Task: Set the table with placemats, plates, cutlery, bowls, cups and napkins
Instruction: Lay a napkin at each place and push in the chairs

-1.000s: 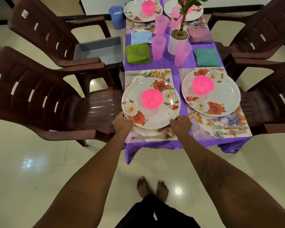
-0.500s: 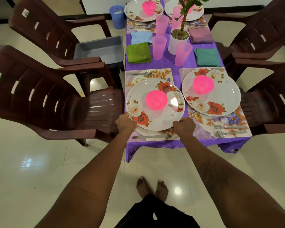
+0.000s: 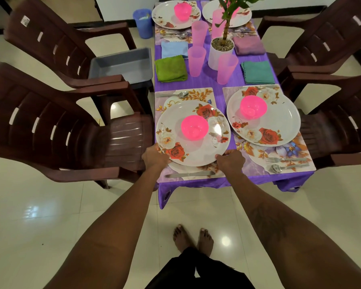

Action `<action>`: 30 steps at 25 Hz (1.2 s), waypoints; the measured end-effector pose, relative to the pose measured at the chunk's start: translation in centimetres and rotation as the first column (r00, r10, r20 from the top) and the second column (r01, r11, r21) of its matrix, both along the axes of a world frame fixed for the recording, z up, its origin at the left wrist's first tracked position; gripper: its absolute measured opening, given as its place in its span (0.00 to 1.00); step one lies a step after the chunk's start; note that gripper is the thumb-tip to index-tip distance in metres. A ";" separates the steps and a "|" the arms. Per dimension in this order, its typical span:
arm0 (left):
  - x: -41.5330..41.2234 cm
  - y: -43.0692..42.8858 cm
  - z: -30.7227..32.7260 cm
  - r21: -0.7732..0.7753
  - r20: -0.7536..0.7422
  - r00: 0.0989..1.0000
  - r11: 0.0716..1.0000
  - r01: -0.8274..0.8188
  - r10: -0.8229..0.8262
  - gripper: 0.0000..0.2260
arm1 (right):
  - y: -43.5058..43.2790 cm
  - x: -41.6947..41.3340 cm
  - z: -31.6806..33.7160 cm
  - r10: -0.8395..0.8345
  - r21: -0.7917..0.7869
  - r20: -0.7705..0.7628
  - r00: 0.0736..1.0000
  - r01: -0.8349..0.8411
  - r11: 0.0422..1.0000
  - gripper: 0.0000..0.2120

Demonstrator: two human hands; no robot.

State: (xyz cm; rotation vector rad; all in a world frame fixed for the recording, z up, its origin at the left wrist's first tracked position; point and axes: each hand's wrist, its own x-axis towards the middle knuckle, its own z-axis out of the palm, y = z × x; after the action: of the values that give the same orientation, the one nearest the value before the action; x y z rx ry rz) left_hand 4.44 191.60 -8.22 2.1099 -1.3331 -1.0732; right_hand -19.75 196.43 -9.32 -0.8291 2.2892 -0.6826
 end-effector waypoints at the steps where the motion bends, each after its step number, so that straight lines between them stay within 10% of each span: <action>1: 0.1 -0.1 0.0 -0.007 0.001 1.000 1.000 -0.004 0.004 0.14 | 0.0 0.1 0.0 0.008 -0.001 -0.007 1.000 -0.008 1.000 0.13; 14: 1.2 -1.3 0.6 -0.075 0.072 0.995 0.995 -0.058 0.064 0.14 | -1.2 0.0 0.4 0.044 -0.034 -0.160 0.986 -0.050 0.998 0.19; 20: 0.8 -5.1 2.1 -0.187 0.191 0.978 0.974 0.127 -0.090 0.13 | -5.7 1.2 1.8 0.080 -0.268 -0.163 0.983 -0.122 0.955 0.05; 30: -1.1 -19.6 1.5 -0.196 0.434 0.851 0.890 0.411 -0.297 0.09 | -20.6 0.6 0.6 0.236 -0.388 -0.068 0.969 -0.244 0.889 0.09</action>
State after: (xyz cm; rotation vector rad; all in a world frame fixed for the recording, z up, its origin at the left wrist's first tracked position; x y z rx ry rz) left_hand 3.38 171.96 -6.75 1.9651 -2.0064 -0.5385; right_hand -19.17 175.86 -8.77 -1.2868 2.0411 -1.0416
